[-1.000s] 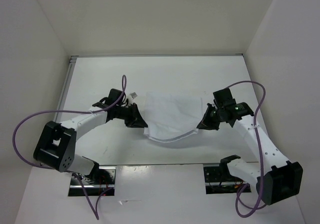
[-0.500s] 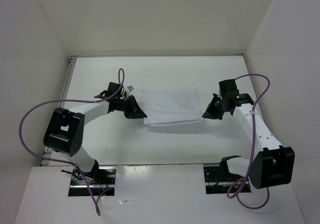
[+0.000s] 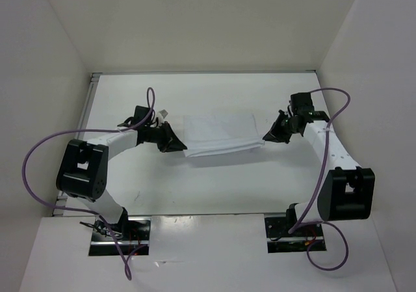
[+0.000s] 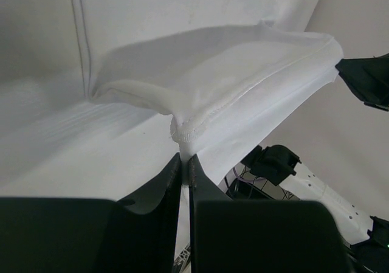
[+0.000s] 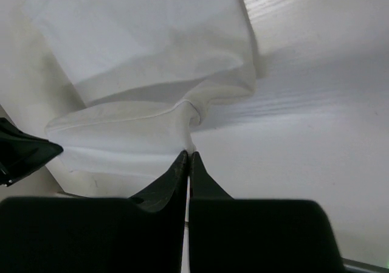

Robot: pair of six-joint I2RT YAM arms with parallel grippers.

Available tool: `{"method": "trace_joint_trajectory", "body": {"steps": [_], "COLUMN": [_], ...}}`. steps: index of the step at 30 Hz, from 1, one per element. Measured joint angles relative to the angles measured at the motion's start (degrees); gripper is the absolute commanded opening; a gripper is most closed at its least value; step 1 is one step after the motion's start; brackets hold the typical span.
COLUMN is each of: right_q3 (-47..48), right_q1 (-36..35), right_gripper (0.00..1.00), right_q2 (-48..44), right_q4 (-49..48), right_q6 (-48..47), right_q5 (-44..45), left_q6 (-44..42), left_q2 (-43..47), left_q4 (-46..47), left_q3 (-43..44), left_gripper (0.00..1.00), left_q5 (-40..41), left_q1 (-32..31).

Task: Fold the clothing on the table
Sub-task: Fold the skirt

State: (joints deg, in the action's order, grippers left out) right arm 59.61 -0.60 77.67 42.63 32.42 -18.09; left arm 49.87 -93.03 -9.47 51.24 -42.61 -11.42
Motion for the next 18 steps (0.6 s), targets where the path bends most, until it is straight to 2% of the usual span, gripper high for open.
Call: {"method": "trace_joint_trajectory", "body": {"steps": [6,11,14,15,18], "right_q3": [3.15,5.84,7.08,7.37,8.0], "right_q1": [-0.28,-0.42,-0.87,-0.96,-1.14], "right_gripper": [0.01,0.03,0.05,0.05,0.13], "right_q2": [5.81,10.97,13.81,14.67,17.0], "right_q4": [-3.34,-5.81,-6.97,-7.39,-8.33], "right_q6": [-0.63,-0.96,-1.05,-1.09,-1.36], "right_q5": [-1.07,-1.25,-1.16,-1.11,-0.61], "left_q6": [0.09,0.22,1.07,1.36,1.97], "left_q2": [-2.86,-7.39,-10.54,-11.43,-14.51], "left_q4": [0.68,1.11,1.9,2.16,2.71], "left_q3": [0.81,4.83,7.78,8.55,11.52], "left_gripper": [0.12,0.13,0.21,0.29,0.45], "left_q5": [-0.09,-0.13,-0.07,-0.04,0.2], "left_q1": [0.72,1.51,2.16,2.38,3.08]}}
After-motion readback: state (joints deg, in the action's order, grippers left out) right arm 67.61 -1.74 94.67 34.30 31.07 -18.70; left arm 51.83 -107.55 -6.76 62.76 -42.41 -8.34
